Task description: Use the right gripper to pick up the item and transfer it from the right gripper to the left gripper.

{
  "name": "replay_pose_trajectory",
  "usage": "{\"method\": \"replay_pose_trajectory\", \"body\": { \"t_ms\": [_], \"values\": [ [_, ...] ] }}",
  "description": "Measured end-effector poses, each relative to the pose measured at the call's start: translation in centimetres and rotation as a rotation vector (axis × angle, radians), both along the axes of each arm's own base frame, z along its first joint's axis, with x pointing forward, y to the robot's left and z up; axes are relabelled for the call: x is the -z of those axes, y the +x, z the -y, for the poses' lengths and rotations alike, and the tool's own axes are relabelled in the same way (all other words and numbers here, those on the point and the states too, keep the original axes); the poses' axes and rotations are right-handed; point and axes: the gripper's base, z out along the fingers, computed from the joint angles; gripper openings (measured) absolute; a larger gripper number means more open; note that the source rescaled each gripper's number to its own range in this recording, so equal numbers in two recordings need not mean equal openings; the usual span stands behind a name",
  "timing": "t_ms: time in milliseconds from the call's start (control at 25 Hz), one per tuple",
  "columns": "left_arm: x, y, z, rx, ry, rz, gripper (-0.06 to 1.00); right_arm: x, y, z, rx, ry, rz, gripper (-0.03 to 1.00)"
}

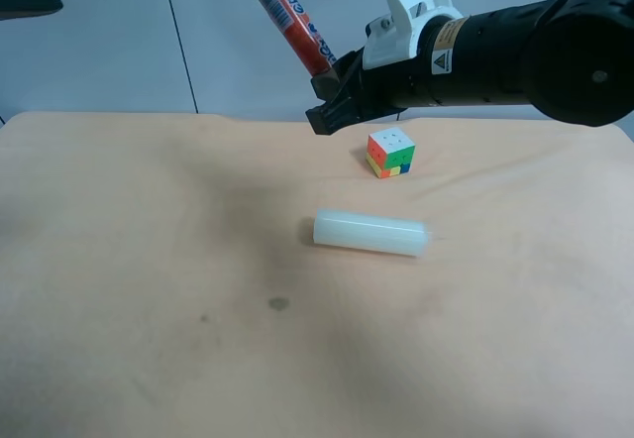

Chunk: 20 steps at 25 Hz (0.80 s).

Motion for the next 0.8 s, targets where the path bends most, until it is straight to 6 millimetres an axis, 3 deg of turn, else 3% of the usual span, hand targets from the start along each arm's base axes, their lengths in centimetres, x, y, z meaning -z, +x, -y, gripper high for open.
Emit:
{"method": "replay_pose_trajectory", "body": {
  "t_ms": [200, 560, 800],
  "values": [
    [-0.3, 1.8, 2.5, 0.065, 0.006, 0.039, 1.0, 0.0, 0.0, 0.0, 0.0, 0.0, 0.0, 0.0],
    [1.1, 5.1, 6.8, 0.113, 0.034, 0.025, 1.0, 0.0, 0.0, 0.0, 0.0, 0.0, 0.0, 0.0],
    [0.1, 7.6, 9.6, 0.182, 0.046, 0.004, 1.0, 0.0, 0.0, 0.0, 0.0, 0.0, 0.0, 0.0]
  ]
}}
